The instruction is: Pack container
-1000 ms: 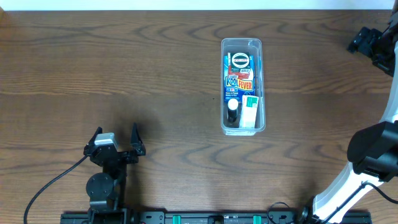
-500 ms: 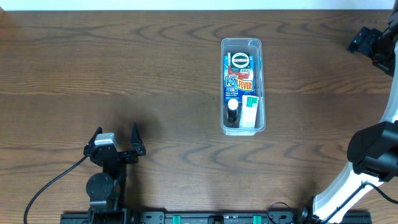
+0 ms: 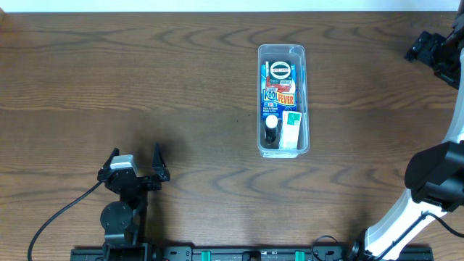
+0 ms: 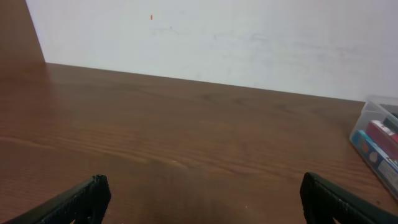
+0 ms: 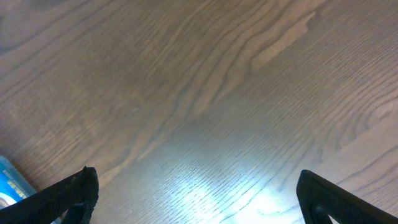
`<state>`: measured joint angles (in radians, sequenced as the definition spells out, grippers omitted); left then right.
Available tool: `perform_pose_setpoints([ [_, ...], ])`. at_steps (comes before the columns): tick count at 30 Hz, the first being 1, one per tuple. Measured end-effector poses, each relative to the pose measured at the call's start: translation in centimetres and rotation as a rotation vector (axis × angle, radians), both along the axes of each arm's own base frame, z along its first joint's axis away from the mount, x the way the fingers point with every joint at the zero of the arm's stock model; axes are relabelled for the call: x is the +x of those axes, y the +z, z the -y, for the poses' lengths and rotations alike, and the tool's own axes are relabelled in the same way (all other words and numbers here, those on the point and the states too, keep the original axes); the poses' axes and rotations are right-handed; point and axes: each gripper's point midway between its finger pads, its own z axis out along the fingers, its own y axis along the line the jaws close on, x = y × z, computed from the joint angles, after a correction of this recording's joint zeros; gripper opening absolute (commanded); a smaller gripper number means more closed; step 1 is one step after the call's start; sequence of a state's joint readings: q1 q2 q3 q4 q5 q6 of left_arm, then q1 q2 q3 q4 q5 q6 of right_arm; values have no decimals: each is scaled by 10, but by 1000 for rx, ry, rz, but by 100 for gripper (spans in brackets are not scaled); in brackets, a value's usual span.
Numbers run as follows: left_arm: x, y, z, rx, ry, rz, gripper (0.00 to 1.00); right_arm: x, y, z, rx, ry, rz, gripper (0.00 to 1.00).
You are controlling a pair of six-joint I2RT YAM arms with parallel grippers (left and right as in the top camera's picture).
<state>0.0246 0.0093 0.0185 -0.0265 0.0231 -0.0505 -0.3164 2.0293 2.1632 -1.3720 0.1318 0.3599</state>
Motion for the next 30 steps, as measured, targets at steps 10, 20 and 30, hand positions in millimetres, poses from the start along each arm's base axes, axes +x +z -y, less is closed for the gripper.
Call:
perform_pose_setpoints([
  [10, 0, 0, 0, 0, 0, 0, 98, -24, 122, -102, -60, 221, 292, 99],
  [20, 0, 0, 0, 0, 0, -2, 98, -95, 169, -153, -104, 347, 521, 99],
  [30, 0, 1, 0, 0, 1, -2, 98, -97, 115, -190, -172, 505, 889, 99],
])
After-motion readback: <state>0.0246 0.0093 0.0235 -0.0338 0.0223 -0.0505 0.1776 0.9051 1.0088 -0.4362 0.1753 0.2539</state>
